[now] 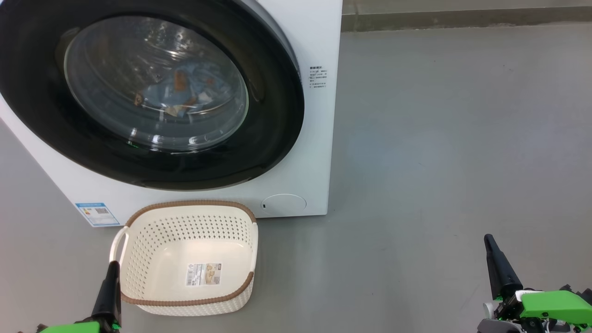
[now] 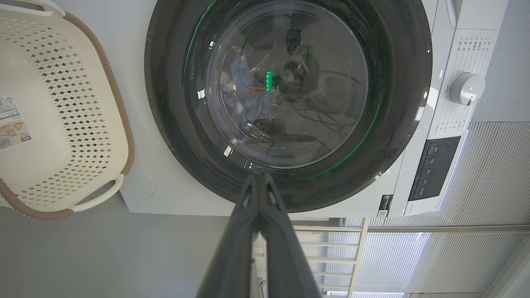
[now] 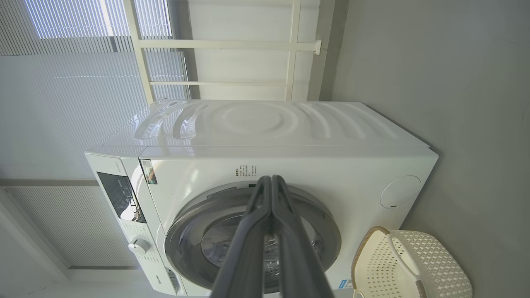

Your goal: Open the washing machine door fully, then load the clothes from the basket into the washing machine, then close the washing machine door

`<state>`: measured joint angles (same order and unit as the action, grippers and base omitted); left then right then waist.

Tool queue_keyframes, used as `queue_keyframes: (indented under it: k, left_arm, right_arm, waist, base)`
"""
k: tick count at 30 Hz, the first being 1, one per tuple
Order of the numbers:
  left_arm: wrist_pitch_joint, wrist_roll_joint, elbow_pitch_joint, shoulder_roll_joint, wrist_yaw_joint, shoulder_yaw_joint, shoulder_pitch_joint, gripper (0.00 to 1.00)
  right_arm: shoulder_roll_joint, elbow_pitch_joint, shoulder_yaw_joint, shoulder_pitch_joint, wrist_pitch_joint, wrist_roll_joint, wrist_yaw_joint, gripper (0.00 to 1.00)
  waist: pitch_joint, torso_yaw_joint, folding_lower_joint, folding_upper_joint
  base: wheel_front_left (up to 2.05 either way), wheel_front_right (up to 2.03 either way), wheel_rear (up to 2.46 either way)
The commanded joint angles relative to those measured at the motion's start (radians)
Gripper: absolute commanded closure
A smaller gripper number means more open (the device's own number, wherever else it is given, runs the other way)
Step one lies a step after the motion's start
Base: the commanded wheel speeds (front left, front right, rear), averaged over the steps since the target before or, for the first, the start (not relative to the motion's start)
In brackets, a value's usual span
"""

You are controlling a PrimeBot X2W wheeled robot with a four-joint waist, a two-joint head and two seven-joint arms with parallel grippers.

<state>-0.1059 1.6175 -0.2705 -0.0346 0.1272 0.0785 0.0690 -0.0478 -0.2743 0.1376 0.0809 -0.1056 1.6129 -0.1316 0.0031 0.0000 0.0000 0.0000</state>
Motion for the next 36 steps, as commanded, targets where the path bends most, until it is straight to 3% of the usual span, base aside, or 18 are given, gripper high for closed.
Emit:
queue_keyframes:
  k: [1, 36]
  left_arm:
    - [-0.007, -0.009, 0.025, -0.016, 0.003, 0.035, 0.039, 1.00]
    - [-0.008, -0.009, 0.025, -0.016, 0.003, 0.036, 0.039, 1.00]
  right_arm:
    - [-0.003, 0.030, -0.023, 0.027, -0.008, -0.005, 0.001, 1.00]
    - [-0.003, 0.030, -0.023, 0.027, -0.008, -0.005, 0.001, 1.00]
  waist:
    - [0.000, 0.000, 0.0000, 0.0000]
    - [0.000, 0.000, 0.0000, 0.0000]
  base:
    - [0.00, 0.00, 0.00]
    - [0.00, 0.00, 0.00]
